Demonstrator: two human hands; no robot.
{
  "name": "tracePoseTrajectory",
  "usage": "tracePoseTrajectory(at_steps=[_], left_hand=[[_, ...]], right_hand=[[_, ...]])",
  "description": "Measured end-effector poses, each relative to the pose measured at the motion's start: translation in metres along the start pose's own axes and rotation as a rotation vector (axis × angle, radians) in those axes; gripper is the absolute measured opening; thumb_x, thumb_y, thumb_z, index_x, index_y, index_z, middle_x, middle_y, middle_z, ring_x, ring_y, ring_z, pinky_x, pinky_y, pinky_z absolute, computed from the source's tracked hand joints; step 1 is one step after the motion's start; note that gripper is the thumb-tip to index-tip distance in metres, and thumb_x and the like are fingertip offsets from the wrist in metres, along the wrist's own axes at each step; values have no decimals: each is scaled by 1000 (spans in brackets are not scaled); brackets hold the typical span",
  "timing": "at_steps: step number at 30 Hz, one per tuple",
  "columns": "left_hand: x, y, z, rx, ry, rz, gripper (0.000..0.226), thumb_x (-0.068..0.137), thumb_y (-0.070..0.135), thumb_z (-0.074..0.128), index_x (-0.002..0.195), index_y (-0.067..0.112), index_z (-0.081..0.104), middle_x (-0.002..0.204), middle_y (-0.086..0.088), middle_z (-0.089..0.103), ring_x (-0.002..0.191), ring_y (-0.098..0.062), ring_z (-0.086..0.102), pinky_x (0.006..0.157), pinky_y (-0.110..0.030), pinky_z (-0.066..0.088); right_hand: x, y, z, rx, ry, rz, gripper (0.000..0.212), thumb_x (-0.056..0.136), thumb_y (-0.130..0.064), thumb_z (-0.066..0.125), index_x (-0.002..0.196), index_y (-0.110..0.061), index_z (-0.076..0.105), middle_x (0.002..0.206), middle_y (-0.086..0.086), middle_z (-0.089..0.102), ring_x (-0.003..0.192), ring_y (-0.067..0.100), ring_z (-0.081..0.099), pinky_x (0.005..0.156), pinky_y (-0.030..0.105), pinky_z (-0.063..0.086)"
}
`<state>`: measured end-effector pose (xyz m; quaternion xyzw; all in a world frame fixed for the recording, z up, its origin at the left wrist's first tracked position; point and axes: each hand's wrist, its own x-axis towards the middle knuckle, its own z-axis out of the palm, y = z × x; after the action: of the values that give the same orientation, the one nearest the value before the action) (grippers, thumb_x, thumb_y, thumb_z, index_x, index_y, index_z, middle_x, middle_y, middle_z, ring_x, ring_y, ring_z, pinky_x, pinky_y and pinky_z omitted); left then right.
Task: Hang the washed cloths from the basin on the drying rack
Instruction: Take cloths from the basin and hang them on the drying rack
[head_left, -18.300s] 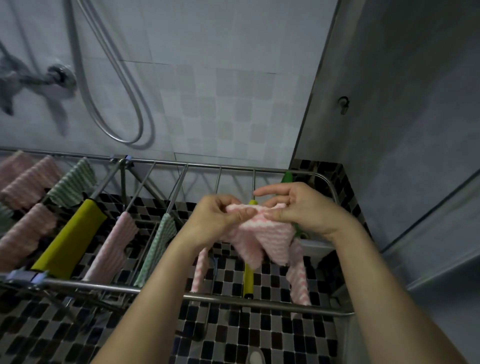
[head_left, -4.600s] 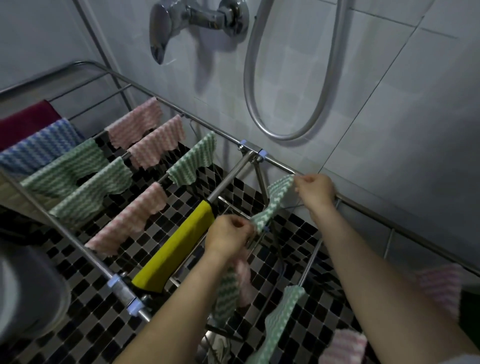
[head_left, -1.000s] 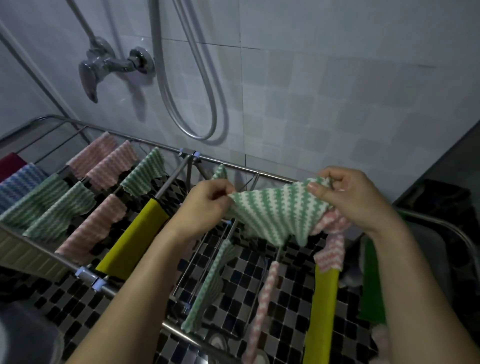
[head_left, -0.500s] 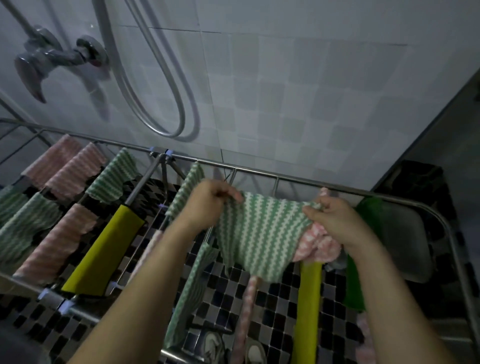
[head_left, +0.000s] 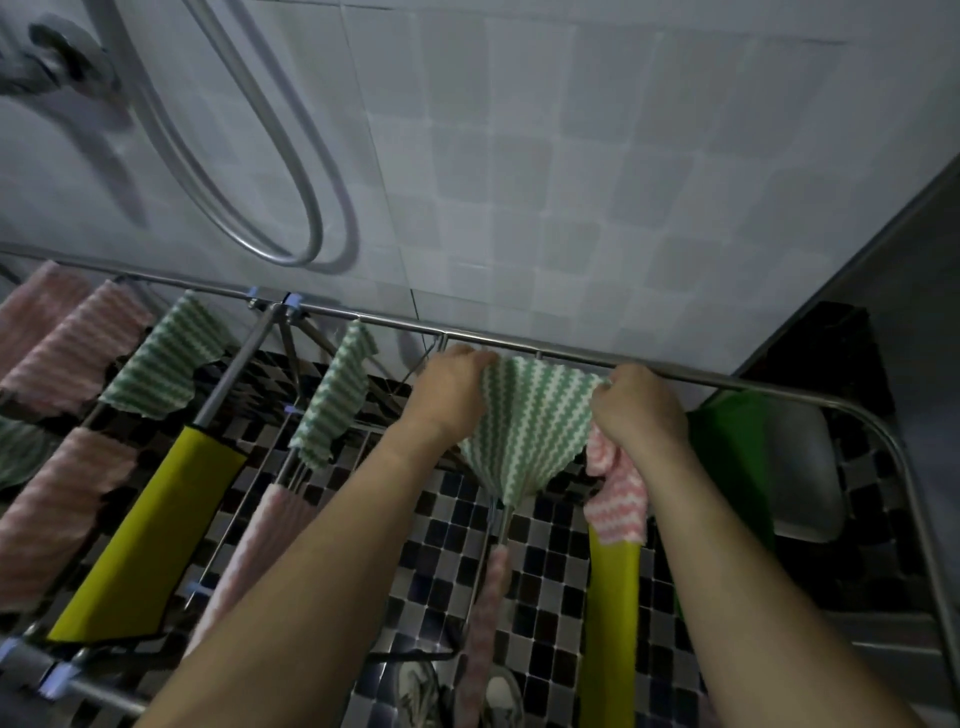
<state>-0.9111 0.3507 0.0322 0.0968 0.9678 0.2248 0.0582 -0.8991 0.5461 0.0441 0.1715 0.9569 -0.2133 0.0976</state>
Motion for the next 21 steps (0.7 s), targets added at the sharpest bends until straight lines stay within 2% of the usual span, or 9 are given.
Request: tracePoseTrajectory(at_steps=[2, 4, 6, 7, 8, 10, 14, 18, 21], left_hand=[[-5, 6, 3, 13, -3, -19, 51, 89, 3, 50, 139, 11, 47, 138, -17, 50, 129, -32, 42, 105, -39, 32], [-22, 13, 8, -61, -5, -80, 44, 92, 8, 51, 135, 17, 51, 134, -12, 51, 120, -29, 51, 101, -37, 39], [-46, 21, 15, -150, -53, -101, 38, 92, 20, 57, 130, 21, 56, 121, -6, 59, 105, -23, 59, 91, -34, 48], [-58, 23, 19, -180, -75, -100, 38, 91, 25, 60, 128, 22, 57, 114, -5, 63, 99, -21, 61, 86, -33, 50], [-68, 25, 23, -200, -87, -102, 38, 89, 28, 62, 126, 22, 57, 108, -3, 66, 95, -20, 63, 82, -33, 51], [-80, 26, 32, -213, -81, -118, 36, 88, 28, 63, 123, 23, 58, 100, -1, 70, 90, -19, 66, 77, -32, 52], [-83, 27, 40, -250, -4, -184, 26, 87, 20, 65, 113, 20, 65, 92, -2, 73, 83, -19, 68, 69, -25, 49], [-81, 32, 44, -170, 67, -121, 7, 88, 13, 58, 84, 14, 64, 78, -4, 69, 70, -23, 65, 63, -32, 53], [-81, 39, 51, -120, 69, -21, 7, 89, 15, 60, 87, 12, 66, 82, -7, 68, 73, -24, 64, 66, -33, 52]], right_hand=[[0, -4, 2, 9, 40, 23, 17, 94, -21, 45, 97, -8, 55, 94, 13, 66, 71, 29, 56, 57, 27, 36], [-2, -5, 8, 45, 83, 8, 25, 94, -31, 47, 107, -11, 53, 93, 10, 66, 79, 28, 59, 54, 26, 36], [-2, -7, 16, 110, -16, -50, 33, 92, -42, 44, 90, -14, 61, 73, 3, 72, 84, 24, 67, 69, 33, 49], [-3, -10, 19, 170, -111, -75, 39, 93, -45, 42, 80, -15, 64, 61, 4, 71, 71, 18, 70, 77, 36, 52], [-5, -13, 20, 223, -205, -75, 43, 95, -46, 43, 75, -14, 65, 55, 4, 69, 51, 12, 66, 73, 33, 53], [-7, -22, 21, 249, -301, -67, 43, 97, -41, 50, 72, -9, 65, 52, 6, 67, 27, 9, 52, 46, 19, 43], [-6, -31, 26, 190, -217, -69, 35, 95, -32, 57, 67, -12, 64, 38, -3, 56, 25, 4, 47, 30, 12, 26], [-7, -35, 25, 143, -174, -58, 29, 95, -27, 57, 69, -14, 62, 54, -3, 57, 39, 5, 50, 39, 15, 28], [-8, -35, 19, 52, -92, -60, 30, 97, -27, 52, 72, -13, 61, 57, -3, 56, 48, 9, 50, 61, 23, 29]])
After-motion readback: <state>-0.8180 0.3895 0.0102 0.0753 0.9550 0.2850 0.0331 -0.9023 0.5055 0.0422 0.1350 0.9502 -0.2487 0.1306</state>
